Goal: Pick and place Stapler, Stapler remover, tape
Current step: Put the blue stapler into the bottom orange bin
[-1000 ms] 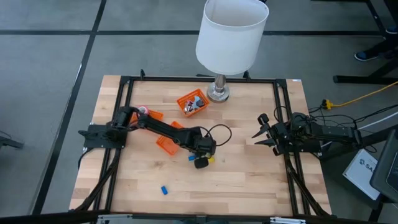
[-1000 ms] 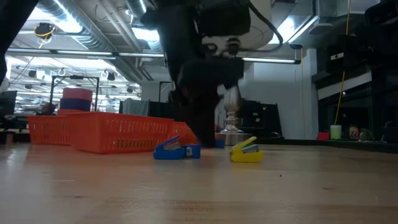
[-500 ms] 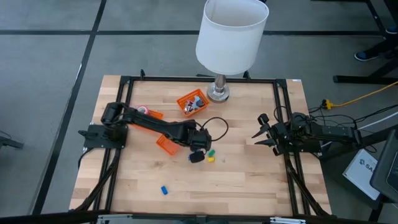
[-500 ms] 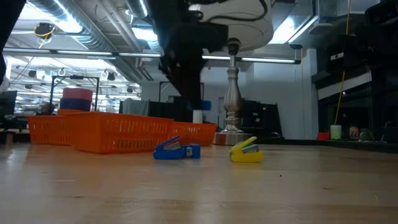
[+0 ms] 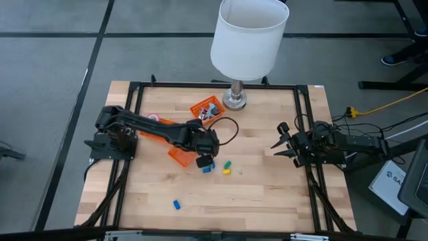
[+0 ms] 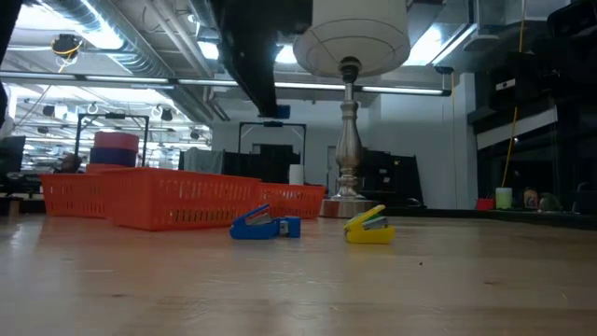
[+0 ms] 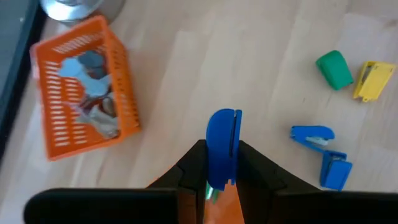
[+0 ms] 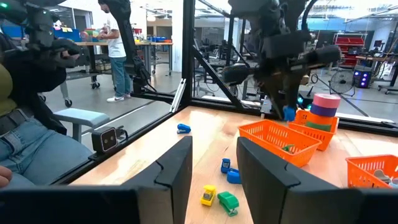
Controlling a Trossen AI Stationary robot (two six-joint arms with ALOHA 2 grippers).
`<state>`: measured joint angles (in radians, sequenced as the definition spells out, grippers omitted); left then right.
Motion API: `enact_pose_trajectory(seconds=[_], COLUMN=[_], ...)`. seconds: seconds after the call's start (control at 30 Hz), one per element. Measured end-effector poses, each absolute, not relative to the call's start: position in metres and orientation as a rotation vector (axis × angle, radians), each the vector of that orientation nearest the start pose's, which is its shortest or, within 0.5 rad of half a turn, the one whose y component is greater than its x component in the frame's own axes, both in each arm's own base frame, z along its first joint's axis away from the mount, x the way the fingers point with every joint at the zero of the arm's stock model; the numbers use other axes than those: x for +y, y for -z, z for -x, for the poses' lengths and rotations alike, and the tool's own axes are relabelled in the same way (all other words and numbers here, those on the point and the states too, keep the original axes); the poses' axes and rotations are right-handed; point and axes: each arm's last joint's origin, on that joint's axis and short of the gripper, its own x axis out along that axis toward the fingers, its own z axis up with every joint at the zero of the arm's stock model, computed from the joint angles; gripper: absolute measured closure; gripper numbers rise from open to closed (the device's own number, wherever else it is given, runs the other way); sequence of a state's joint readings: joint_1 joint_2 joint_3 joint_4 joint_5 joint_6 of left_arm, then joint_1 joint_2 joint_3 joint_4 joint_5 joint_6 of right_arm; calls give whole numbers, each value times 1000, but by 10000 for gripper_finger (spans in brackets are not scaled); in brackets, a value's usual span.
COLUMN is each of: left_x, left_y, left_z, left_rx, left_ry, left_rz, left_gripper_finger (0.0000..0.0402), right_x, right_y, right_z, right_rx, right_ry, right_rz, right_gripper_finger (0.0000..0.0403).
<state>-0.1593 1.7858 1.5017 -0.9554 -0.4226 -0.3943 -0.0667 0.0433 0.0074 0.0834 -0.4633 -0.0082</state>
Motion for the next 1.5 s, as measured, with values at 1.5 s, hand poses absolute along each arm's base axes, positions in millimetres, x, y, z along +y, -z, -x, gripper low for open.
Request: enact_pose_trajectory(seconds=[1.5], left_x=[-21], left_y=[-188], left_z=[-310], left_rx=[1356], left_ry=[-629], left_rz=[266], left_gripper_finger=[287], right_x=[6], right_y=[-171], right_z=[-97], right_rx=[-48], right_ry=[-396], right_rz=[21], right_gripper_finger=[274])
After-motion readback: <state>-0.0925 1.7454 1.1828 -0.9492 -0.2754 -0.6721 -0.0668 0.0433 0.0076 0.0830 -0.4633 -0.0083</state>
